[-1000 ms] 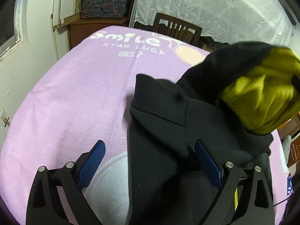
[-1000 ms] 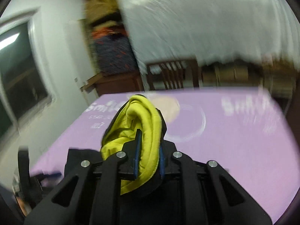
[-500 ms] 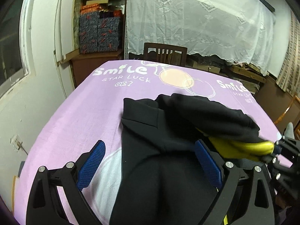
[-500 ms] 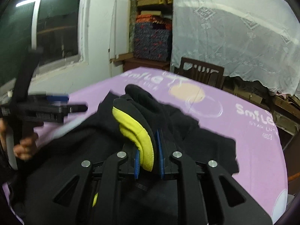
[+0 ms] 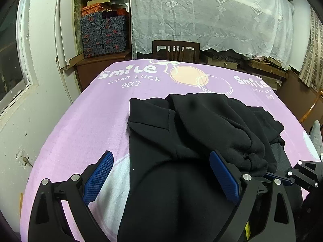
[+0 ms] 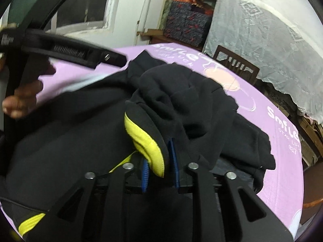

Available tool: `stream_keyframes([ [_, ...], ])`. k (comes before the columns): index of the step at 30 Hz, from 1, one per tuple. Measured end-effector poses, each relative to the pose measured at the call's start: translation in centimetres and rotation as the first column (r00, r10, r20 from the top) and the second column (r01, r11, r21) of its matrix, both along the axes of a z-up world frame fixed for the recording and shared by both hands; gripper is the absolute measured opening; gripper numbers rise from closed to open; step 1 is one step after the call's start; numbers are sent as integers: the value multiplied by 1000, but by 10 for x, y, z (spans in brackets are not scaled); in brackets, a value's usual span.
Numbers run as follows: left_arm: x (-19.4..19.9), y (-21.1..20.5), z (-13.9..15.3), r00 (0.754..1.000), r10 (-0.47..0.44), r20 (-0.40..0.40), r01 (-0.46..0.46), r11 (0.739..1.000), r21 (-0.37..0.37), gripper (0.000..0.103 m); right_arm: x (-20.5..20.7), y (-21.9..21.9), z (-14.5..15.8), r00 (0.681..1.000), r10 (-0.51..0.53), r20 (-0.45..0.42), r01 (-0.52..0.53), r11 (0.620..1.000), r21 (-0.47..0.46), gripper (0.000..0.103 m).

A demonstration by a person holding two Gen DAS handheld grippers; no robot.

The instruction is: Fold large clothes

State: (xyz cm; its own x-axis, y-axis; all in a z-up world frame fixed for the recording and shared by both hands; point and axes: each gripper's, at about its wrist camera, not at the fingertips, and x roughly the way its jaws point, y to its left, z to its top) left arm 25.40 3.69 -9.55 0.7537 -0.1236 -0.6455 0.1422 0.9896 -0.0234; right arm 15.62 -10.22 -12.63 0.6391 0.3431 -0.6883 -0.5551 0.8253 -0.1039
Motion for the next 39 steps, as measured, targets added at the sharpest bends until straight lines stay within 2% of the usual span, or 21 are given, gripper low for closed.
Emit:
stream_keyframes([
  [4, -2, -2, -1, 1000, -5, 0, 5, 1000, 3, 96, -13, 3, 1, 1000, 14, 8, -13, 1000, -24, 34],
  [8, -6, -4, 1, 1000, -18, 9, 17, 1000, 9, 96, -31, -9, 10, 1000, 1, 26, -1, 1000, 0, 47],
  [11, -9, -7, 2, 999, -29, 17, 29, 1000, 12, 96, -43, -23, 20, 999, -34, 35, 32, 998, 48, 48],
  [14, -12, -4, 4, 998, -57, 13, 57, 998, -24, 97, -51, -44, 33, 998, -65, -17, 67, 983, 171, 51],
  [16, -11, 4, 7, 997, -72, -4, 72, 993, -92, 97, -56, -63, 43, 993, -74, -92, 98, 951, 292, 55],
  [17, -10, 14, 8, 996, -82, -24, 77, 985, -155, 97, -58, -70, 46, 990, -76, -118, 112, 935, 335, 59],
  [18, -7, 23, 7, 994, -98, -50, 84, 970, -229, 97, -61, -82, 52, 984, -89, -156, 145, 904, 402, 62],
  [20, -1, 36, 4, 988, -127, -87, 92, 939, -332, 96, -60, -102, 61, 972, -124, -198, 207, 849, 486, 65],
  [22, 6, 43, -2, 981, -146, -125, 85, 911, -403, 96, -54, -125, 61, 953, -139, -270, 277, 763, 583, 65],
  [24, 11, 40, -5, 974, -171, -149, 91, 897, -432, 96, -36, -143, 52, 920, -148, -363, 360, 684, 634, 64],
  [25, 14, 37, -7, 967, -192, -164, 100, 888, -450, 96, -28, -148, 48, 902, -163, -401, 401, 662, 633, 59],
  [27, 22, 26, -13, 946, -251, -204, 126, 868, -481, 96, -7, -154, 36, 863, -173, -475, 470, 618, 630, 57],
  [29, 28, 12, -18, 931, -281, -234, 142, 867, -477, 96, 14, -154, 22, 827, -150, -542, 519, 577, 631, 57],
  [32, 39, -13, -29, 910, -298, -288, 160, 893, -420, 96, 36, -146, 8, 793, -104, -600, 548, 550, 630, 57],
  [34, 44, -27, -40, 894, -305, -328, 163, 905, -394, 96, 43, -137, -1, 774, -84, -628, 559, 555, 615, 59],
  [36, 45, -32, -46, 883, -317, -346, 171, 904, -392, 79, 52, -126, -11, 747, -91, -659, 579, 575, 577, 61],
  [38, 46, -38, -49, 865, -350, -359, 196, 895, -401, 36, 59, -116, -23, 728, -69, -682, 583, 587, 562, 61],
  [39, 46, -41, -47, 864, -349, -362, 199, 899, -390, 35, 62, -111, -27, 723, -60, -688, 579, 595, 557, 60],
])
